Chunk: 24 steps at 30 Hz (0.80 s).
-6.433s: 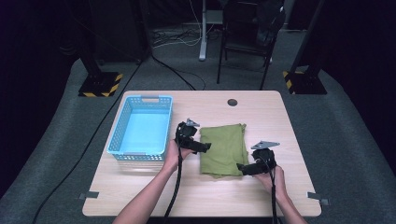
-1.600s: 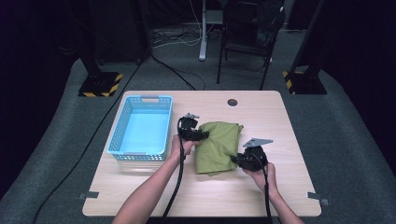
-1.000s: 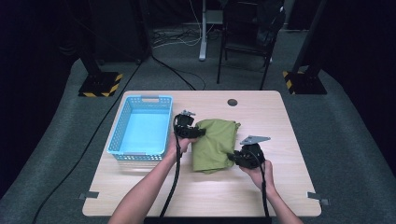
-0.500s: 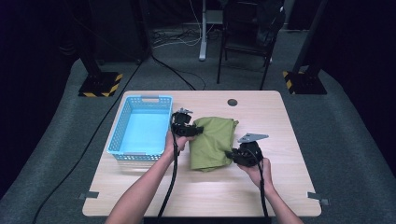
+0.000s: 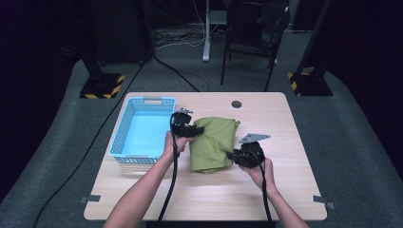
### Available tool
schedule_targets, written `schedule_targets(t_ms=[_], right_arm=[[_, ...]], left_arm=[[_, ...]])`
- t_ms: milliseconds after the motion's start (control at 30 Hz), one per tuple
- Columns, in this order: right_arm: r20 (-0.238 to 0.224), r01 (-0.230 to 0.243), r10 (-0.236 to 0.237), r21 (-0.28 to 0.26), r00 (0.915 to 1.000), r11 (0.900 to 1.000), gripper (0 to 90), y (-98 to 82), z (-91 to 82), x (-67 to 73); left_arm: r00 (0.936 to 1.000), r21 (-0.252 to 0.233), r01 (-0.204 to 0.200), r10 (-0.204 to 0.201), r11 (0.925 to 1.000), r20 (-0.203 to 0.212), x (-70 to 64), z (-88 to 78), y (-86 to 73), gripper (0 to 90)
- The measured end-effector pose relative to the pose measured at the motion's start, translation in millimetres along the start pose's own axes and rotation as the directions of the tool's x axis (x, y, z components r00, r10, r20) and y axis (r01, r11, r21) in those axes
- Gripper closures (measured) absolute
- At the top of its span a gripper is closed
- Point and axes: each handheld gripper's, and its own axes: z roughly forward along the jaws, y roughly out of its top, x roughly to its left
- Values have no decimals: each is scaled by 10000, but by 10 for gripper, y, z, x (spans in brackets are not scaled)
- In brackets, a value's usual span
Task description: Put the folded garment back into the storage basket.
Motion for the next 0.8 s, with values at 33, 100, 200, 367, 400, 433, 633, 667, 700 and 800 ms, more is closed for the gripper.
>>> schedule_targets(t_ms=[33,100,200,367,400,433,633,667,700,800], right_arm=[[-6,-4,4,-11,10000,10000,748,10,-1,5],[-23,61,-61,-19,10000,10000,748,31,-2,11],[-46,126,-126,-48,9999,9999,748,70,-1,25],[-97,226,-227,-69,9997,9997,748,117,18,45],[-106,242,-243,-81,9996,9997,748,125,22,49],[-107,265,-266,-85,9996,9996,748,132,26,56],[-160,391,-393,-121,9991,9992,748,182,53,82],[-178,399,-401,-116,9990,9991,747,189,58,88],[-190,422,-424,-116,9989,9990,748,198,62,93],[-214,470,-473,-139,9987,9988,747,225,72,108]], left_arm=[[10000,-13,-18,18,10000,-12,3,-9,5,721],[10000,-31,-7,7,10000,-29,7,-27,13,721],[10000,-51,-30,29,10000,-74,23,-64,28,720],[9999,-86,-32,31,10000,-144,54,-113,43,720],[9999,-97,-4,3,10000,-161,59,-122,44,720],[9999,-109,-5,3,9999,-166,66,-131,44,720],[9997,-163,51,-55,9999,-245,106,-183,44,720],[9996,-166,70,-74,9998,-255,112,-193,44,720],[9996,-190,98,-103,9998,-264,119,-204,43,720],[9994,-240,131,-138,9996,-313,136,-232,44,720]])
